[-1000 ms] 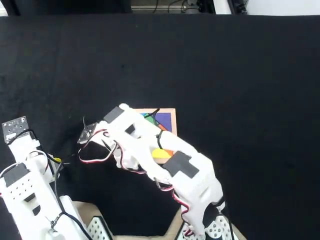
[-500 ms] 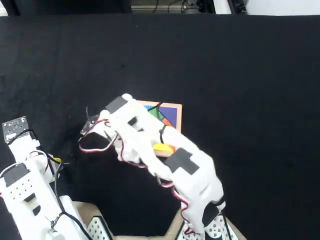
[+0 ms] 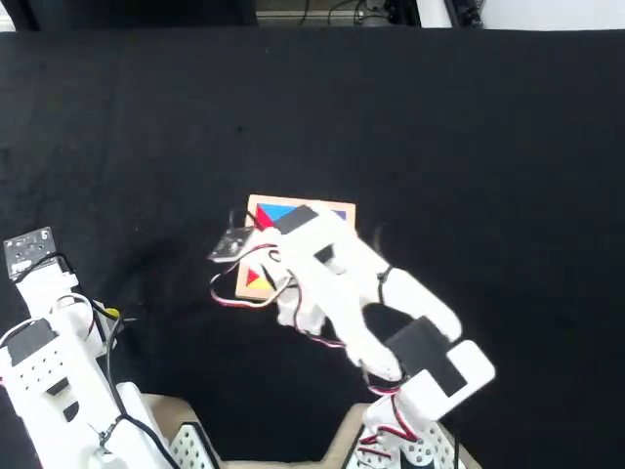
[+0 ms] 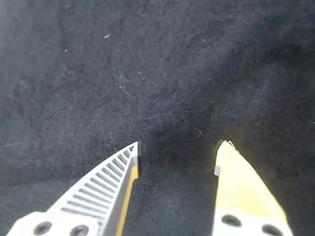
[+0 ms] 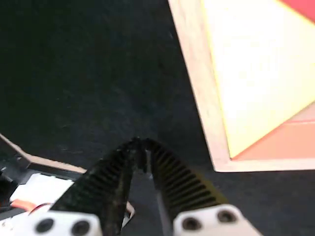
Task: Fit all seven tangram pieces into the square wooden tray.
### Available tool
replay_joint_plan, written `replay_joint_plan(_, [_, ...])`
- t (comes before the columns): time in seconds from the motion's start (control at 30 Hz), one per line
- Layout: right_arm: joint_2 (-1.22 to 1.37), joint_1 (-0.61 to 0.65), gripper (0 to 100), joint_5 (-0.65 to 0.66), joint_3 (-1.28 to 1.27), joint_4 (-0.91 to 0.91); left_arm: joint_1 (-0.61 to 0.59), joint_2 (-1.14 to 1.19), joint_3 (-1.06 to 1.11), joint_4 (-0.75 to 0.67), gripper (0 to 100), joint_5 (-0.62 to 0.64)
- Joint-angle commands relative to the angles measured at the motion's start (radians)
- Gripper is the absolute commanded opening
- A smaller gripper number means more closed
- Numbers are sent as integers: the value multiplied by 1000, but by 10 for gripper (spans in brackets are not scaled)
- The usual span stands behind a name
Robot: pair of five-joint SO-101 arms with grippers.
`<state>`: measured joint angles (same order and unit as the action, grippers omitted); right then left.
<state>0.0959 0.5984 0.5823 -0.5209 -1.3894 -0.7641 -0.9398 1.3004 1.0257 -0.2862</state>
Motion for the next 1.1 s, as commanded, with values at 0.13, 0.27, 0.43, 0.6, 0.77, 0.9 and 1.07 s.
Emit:
replay_joint_plan(0.13, [-50,-147,11,97,-18,72,-10,-5,-1,-15,255,-9])
replay_joint_plan(0.27, [-50,-181,11,129,-19,72,-10,-5,-1,-15,255,-9])
replay_joint_plan(0.43, [-50,-218,11,133,-21,109,-10,-5,-1,-15,255,-9])
replay_joint_plan(0.6, [4,-230,11,169,-18,127,-10,-5,-1,-15,255,-9])
replay_joint_plan(0.77, [107,-203,11,167,-2,143,-12,-5,-1,-15,255,-9])
replay_joint_plan(0.9, [168,-241,11,167,62,147,-12,-5,-1,-15,255,-9])
replay_joint_plan(1.07, [225,-269,11,167,128,141,-12,-5,-1,-15,255,-9])
